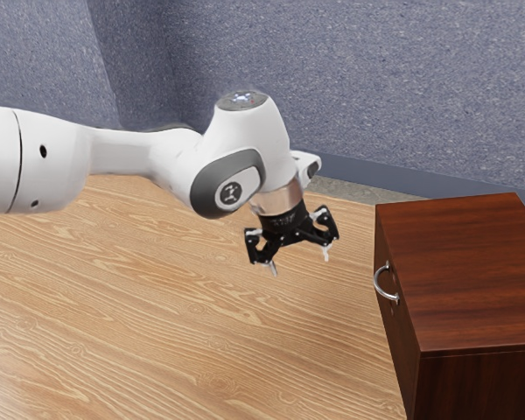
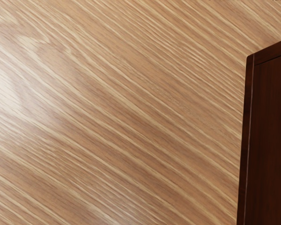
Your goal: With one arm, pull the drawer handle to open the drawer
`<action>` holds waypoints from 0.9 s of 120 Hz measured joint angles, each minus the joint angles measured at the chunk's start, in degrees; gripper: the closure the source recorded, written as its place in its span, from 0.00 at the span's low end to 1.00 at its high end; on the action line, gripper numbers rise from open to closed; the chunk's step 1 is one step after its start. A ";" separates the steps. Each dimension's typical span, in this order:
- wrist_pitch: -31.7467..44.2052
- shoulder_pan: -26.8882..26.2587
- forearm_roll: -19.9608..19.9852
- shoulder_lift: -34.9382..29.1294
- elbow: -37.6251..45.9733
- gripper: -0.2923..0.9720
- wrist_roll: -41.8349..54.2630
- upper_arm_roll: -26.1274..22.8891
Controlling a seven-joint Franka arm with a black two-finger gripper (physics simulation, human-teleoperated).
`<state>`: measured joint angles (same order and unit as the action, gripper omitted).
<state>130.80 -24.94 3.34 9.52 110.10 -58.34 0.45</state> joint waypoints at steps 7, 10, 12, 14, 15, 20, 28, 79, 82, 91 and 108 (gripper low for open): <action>0.65 -0.35 0.54 0.30 -0.08 0.23 -0.33 0.00; 0.88 -0.63 0.72 0.35 -0.09 0.23 -0.46 0.00; 1.01 -0.90 0.81 0.38 -0.10 0.23 -0.54 0.00; 1.14 -1.21 0.90 0.40 -0.11 0.23 -0.62 0.00; 1.20 -1.36 0.94 0.42 -0.11 0.23 -0.65 -0.01; 1.46 -2.16 1.09 0.50 -0.12 0.23 -0.83 -0.01; 1.79 -3.13 1.26 0.96 -0.12 0.23 -1.09 -0.01; 7.82 -4.29 4.02 4.12 -0.13 0.23 -2.22 -0.01; 8.27 -4.39 4.16 4.19 -0.15 0.23 -2.27 -0.01; 9.48 -4.68 4.78 4.60 -0.41 0.23 -2.41 -0.01; 11.52 -4.99 5.37 5.17 -0.76 0.23 -2.65 -0.01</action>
<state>142.32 -29.94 8.71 14.68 109.33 -60.99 0.44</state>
